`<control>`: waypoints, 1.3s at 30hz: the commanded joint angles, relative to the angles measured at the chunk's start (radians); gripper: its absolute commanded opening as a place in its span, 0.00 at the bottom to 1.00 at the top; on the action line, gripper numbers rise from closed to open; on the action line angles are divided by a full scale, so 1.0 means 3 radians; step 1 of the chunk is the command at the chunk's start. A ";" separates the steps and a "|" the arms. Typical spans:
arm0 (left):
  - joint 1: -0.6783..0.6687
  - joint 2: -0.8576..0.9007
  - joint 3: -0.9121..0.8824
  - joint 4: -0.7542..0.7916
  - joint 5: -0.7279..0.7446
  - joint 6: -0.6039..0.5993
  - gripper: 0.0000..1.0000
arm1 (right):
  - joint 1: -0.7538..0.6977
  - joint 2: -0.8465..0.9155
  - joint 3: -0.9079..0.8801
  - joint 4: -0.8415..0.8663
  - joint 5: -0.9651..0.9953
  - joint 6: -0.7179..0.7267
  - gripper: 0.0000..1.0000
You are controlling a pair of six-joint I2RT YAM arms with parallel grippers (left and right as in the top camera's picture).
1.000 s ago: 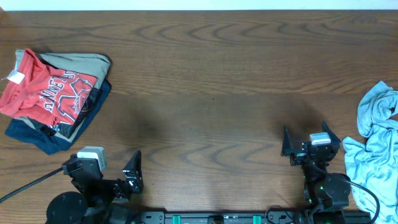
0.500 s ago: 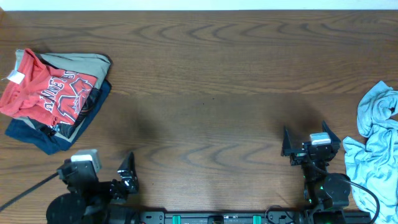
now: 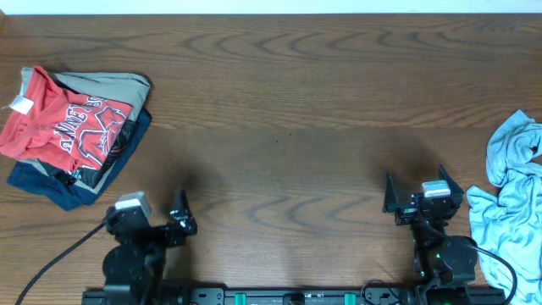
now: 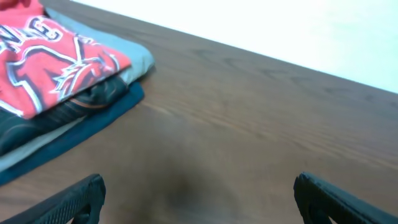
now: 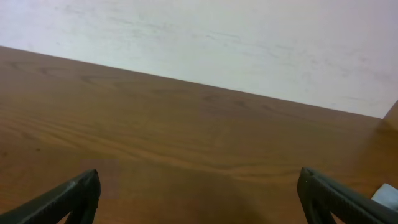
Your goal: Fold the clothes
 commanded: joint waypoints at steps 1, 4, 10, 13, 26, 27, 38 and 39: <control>0.0015 -0.0032 -0.0275 0.0364 -0.0031 0.0072 0.98 | -0.0031 -0.0020 -0.0006 -0.0009 -0.0003 -0.0024 0.99; 0.0014 -0.0032 -0.0570 0.0896 -0.0029 0.0169 0.98 | -0.0031 -0.0020 -0.0006 -0.0009 -0.0003 -0.0024 0.99; 0.0014 -0.0033 -0.1119 0.2040 -0.0003 0.0454 0.98 | -0.0031 -0.0020 -0.0006 -0.0009 -0.0003 -0.0024 0.99; 0.0010 -0.0033 -0.1118 0.2031 -0.0003 0.0660 0.98 | -0.0031 -0.0020 -0.0006 -0.0009 -0.0003 -0.0024 0.99; 0.0018 -0.0033 -0.1116 0.1651 0.0184 0.0509 0.98 | -0.0031 -0.0020 -0.0006 -0.0009 -0.0003 -0.0024 0.99; 0.0018 -0.0033 -0.1116 0.1651 0.0184 0.0509 0.98 | -0.0031 -0.0020 -0.0006 -0.0009 -0.0003 -0.0024 0.99; 0.0017 -0.0024 -0.1116 0.1651 0.0186 0.0509 0.98 | -0.0031 -0.0020 -0.0006 -0.0009 -0.0003 -0.0024 0.99; 0.0017 -0.0024 -0.1116 0.1651 0.0184 0.0509 0.98 | -0.0031 -0.0020 -0.0006 -0.0009 -0.0003 -0.0024 0.99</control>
